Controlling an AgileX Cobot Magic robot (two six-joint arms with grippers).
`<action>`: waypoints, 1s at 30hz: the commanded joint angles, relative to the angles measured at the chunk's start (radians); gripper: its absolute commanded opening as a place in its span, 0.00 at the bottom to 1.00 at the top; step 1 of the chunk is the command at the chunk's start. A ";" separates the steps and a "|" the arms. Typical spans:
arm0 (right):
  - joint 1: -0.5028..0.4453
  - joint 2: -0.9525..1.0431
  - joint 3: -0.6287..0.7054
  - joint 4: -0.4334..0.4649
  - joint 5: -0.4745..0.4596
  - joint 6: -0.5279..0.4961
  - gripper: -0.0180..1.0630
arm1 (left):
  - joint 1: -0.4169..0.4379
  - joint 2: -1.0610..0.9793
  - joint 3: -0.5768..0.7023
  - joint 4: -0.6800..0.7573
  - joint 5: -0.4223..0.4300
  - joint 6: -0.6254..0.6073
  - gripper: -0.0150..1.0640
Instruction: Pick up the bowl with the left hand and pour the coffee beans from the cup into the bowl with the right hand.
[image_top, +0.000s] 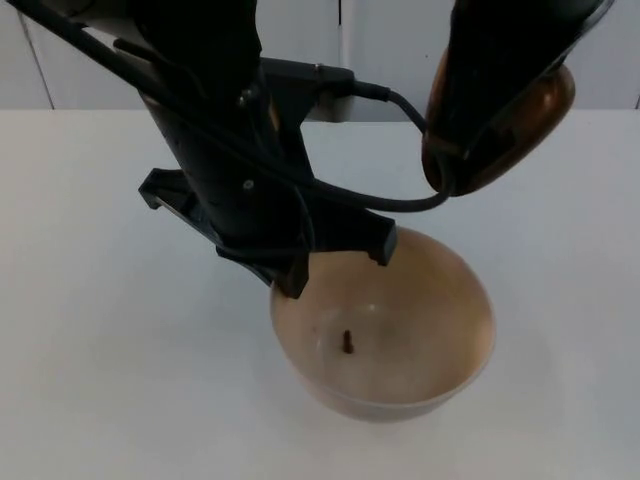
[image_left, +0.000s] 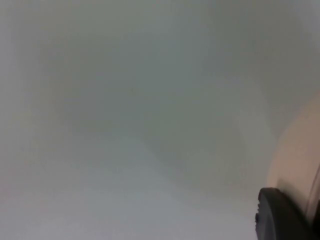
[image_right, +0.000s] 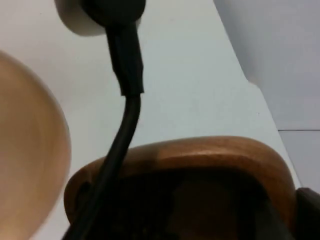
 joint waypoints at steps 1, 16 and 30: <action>0.006 -0.001 -0.001 -0.021 0.023 0.007 0.02 | -0.004 -0.008 -0.006 0.000 -0.012 -0.008 0.01; 0.068 0.044 -0.001 -0.142 0.040 0.069 0.02 | -0.004 -0.008 -0.006 -0.010 -0.012 -0.008 0.01; 0.122 0.077 -0.001 -0.206 0.040 0.100 0.02 | -0.004 -0.008 -0.006 -0.012 -0.015 -0.008 0.01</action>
